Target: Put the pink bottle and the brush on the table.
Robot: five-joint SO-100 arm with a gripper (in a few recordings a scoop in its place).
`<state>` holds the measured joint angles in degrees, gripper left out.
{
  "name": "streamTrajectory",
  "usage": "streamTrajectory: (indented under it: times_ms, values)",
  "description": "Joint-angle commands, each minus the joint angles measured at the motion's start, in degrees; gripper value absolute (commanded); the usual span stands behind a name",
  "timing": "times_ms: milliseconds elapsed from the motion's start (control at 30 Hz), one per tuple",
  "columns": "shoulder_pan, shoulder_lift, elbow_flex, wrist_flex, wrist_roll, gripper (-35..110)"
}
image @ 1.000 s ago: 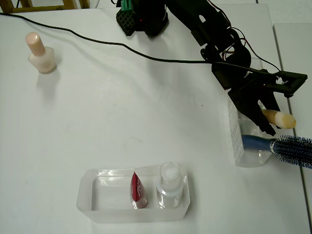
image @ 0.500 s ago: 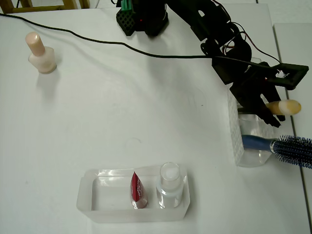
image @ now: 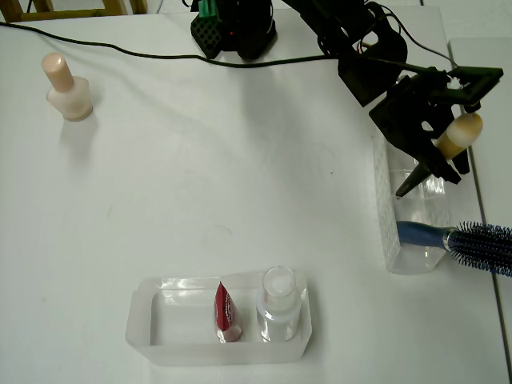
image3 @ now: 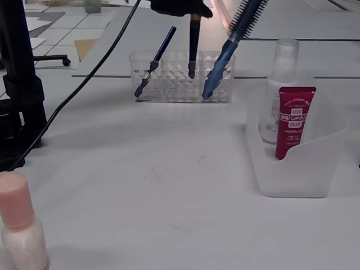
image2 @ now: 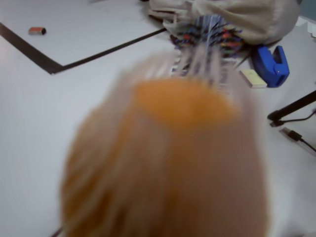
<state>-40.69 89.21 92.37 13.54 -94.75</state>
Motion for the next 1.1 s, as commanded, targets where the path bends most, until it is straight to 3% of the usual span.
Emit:
streamTrajectory:
  times_ms: [0,533,1067]
  values:
    - [-0.18,7.65,-0.62,3.16,0.88,0]
    - [3.34,24.08,-4.66,19.42,2.20,0]
    - [18.11,28.92,-13.62,43.95,2.20,0]
